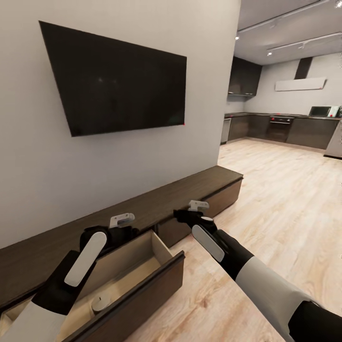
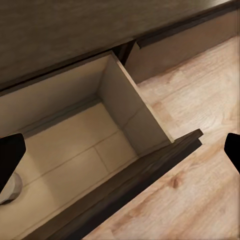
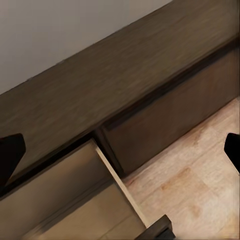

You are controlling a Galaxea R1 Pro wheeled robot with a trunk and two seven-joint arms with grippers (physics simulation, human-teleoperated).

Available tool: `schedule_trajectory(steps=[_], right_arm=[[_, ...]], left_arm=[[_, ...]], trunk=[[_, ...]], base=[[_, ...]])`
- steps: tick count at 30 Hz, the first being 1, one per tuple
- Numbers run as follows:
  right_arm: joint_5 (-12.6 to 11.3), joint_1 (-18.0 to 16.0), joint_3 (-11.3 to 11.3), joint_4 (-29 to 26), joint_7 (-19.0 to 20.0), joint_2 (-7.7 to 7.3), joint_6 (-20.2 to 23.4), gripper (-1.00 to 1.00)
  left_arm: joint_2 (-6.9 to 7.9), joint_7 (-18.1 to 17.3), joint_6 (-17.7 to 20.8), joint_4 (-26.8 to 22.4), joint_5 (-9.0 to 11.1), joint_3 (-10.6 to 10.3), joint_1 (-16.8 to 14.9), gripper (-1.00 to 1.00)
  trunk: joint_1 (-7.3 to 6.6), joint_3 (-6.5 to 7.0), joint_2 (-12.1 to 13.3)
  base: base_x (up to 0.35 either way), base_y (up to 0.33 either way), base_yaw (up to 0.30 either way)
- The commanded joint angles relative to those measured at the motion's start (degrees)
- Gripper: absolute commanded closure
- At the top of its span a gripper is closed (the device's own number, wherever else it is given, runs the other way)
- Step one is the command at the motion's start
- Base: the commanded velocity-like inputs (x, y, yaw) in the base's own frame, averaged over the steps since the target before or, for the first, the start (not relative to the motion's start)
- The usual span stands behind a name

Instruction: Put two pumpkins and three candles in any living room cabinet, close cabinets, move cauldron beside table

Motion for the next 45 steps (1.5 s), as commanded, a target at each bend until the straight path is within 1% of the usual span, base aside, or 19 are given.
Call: schedule_trajectory(steps=[1,8,29,45], right_arm=[[-0.35,-0.07,0.12,0.17,-0.46,-0.01,0.1,-1.0],[-0.29,-0.08,0.17,0.93,-0.49,-0.01,-0.08,-1.0],[-0.04,-0.07,0.18,0.96,-0.4,0.08,0.07,-1.0],[-0.29,-0.07,0.11,1.05,-0.59,0.08,-0.04,-1.0]], left_arm=[[0.08,0.6,0.0,-0.06,0.56,-0.09,-0.05,-1.0],[0.04,0.6,0.0,-0.05,0.59,-0.14,-0.04,-1.0],[0.04,0.63,0.0,0.01,0.55,-0.16,-0.04,-1.0],[0.04,0.69,0.0,0.04,0.59,-0.25,-0.04,-1.0]], trunk=[[-0.01,-0.05,-0.03],[-0.01,-0.03,-0.03],[-0.01,-0.01,-0.03],[-0.01,0.82,-0.03]], base=[[0.0,0.0,-0.041],[0.0,0.0,-0.01],[0.0,0.0,-0.002],[0.0,0.0,-0.22]])
